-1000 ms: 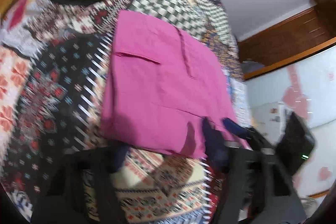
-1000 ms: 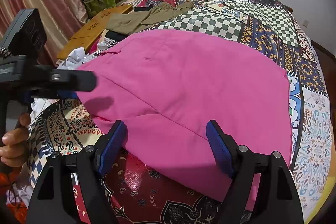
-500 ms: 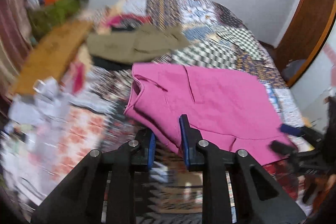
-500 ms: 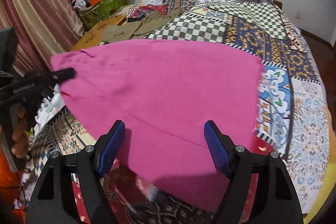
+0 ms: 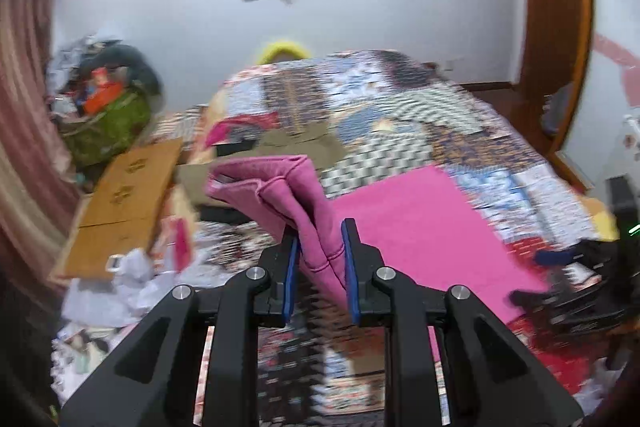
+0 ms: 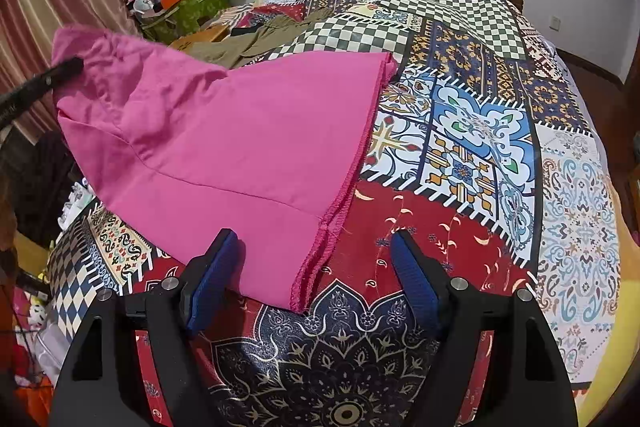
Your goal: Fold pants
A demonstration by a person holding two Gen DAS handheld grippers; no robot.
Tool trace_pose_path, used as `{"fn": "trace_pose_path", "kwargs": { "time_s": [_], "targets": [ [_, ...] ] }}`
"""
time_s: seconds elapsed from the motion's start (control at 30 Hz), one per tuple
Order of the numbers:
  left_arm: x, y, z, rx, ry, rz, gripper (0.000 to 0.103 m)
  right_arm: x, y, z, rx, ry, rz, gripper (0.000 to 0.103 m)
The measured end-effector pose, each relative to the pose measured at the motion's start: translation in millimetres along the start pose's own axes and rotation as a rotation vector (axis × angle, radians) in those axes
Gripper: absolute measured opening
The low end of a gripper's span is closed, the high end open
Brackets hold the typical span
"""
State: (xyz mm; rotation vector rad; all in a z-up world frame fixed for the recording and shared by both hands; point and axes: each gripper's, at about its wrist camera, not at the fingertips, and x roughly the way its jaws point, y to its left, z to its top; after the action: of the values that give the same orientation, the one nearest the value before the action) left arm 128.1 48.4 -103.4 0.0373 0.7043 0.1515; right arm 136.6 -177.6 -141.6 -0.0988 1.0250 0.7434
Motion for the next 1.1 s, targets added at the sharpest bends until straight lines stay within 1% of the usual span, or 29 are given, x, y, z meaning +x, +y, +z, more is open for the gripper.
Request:
{"fn": "trace_pose_path", "kwargs": {
  "time_s": [0.07,0.1,0.27,0.43,0.6,0.7,0.8,0.83,0.87,0.9,0.93,0.97,1.0,1.1],
  "targets": [
    [0,-7,8,-0.009,0.004,-0.072,0.02,0,0,0,0.002,-0.001,0.004,0.076],
    [1,-12,14,-0.015,0.012,-0.123,0.02,0,0,0,0.002,-0.002,0.007,0.076],
    [10,-33,28,-0.026,0.053,-0.278,0.02,0,-2,-1,0.005,-0.007,0.016,0.076],
    [25,-50,31,-0.05,0.113,-0.374,0.019,0,-3,-1,0.007,-0.008,0.023,0.076],
    [43,-63,22,-0.067,0.177,-0.457,0.018,1,-5,-1,0.011,-0.012,0.03,0.076],
    [51,-70,16,-0.065,0.214,-0.492,0.018,1,-5,-1,0.014,-0.014,0.032,0.076],
    [57,-77,10,-0.059,0.248,-0.511,0.019,1,-5,-1,0.017,-0.014,0.032,0.076],
    [58,-78,9,-0.056,0.257,-0.518,0.025,1,-5,-1,0.018,-0.014,0.032,0.076],
    [59,-78,9,-0.052,0.268,-0.529,0.04,0,-5,-1,0.02,-0.014,0.03,0.075],
    [60,-78,10,-0.048,0.276,-0.533,0.05,0,-5,-1,0.023,-0.015,0.029,0.075],
    [59,-76,11,-0.049,0.268,-0.521,0.066,-1,-6,0,0.026,-0.016,0.028,0.075],
    [57,-74,13,-0.052,0.247,-0.501,0.069,-2,-7,0,0.033,-0.018,0.026,0.075],
    [56,-69,14,-0.051,0.23,-0.481,0.069,-2,-8,0,0.037,-0.02,0.026,0.075],
    [65,-55,22,-0.059,0.227,-0.418,0.07,-6,-12,-1,0.054,-0.03,0.026,0.075]
  ]
}}
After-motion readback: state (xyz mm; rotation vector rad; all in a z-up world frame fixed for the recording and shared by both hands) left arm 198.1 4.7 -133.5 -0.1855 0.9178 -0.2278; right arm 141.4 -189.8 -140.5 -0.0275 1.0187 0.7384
